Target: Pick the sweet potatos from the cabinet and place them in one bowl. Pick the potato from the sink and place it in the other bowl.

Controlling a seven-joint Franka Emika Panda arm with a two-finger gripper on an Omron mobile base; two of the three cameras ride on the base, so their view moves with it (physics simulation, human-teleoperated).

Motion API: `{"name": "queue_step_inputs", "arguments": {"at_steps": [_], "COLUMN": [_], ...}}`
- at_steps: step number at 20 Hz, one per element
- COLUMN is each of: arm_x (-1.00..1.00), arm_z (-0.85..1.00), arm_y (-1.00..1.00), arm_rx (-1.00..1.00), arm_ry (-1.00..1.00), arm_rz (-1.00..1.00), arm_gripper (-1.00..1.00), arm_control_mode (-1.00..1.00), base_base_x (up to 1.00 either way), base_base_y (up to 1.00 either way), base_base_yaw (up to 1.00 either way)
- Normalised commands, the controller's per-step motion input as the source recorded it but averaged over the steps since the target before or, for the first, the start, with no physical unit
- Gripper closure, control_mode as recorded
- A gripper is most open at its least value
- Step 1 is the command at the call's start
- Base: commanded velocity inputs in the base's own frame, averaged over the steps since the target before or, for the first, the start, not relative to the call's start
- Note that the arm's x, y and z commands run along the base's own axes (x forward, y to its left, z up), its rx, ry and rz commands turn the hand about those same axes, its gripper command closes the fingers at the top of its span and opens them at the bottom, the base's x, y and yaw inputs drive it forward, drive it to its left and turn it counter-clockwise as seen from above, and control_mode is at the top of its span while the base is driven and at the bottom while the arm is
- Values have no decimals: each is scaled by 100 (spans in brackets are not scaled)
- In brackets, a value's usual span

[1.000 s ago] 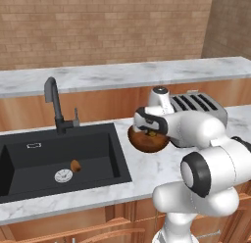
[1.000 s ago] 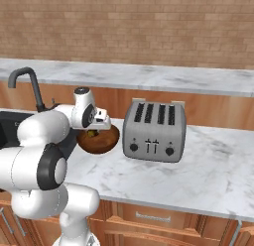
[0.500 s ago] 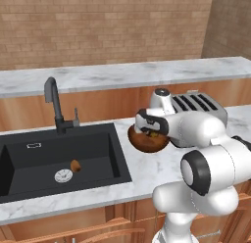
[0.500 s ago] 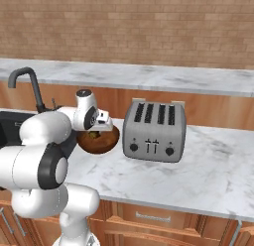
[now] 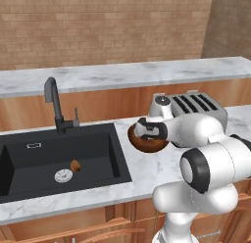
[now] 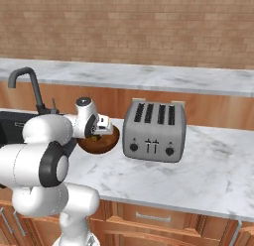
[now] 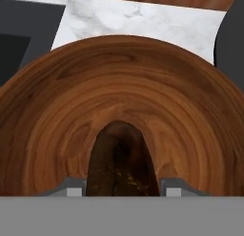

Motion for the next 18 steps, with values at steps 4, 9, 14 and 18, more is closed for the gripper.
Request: {"name": "queue_step_inputs", "arguments": {"at_steps": [4,9,14,18], "arm_x": [22,13,-8,-9], "arm_z": [0,0,0,-3], "arm_y": [0,0,0,0], "arm_rx": [0,0,0,0], "arm_ry": [-9,-3,0,0], "arm_rz": [0,0,0,0], "arm_gripper": [100,100,100,100], "arm_control_mode": [-100,-100,-100,-100], "base_base_x": [0,0,0,0], "base_base_y": [0,0,0,0], "base_base_yaw": [0,0,0,0]}}
